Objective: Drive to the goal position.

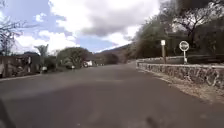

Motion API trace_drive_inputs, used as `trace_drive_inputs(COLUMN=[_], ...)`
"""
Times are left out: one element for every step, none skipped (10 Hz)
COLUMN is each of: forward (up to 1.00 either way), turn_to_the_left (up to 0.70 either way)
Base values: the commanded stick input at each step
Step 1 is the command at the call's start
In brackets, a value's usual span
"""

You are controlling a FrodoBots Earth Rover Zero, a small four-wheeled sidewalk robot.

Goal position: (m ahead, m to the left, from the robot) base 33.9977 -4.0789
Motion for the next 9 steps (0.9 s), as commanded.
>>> trace_drive_inputs(forward=[1.00, 1.00, 1.00, 1.00, 1.00, 1.00, 1.00, 1.00, 1.00], turn_to_the_left=[0.00, 0.00, 0.00, 0.00, 0.00, 0.00, 0.00, 0.00, 0.00])
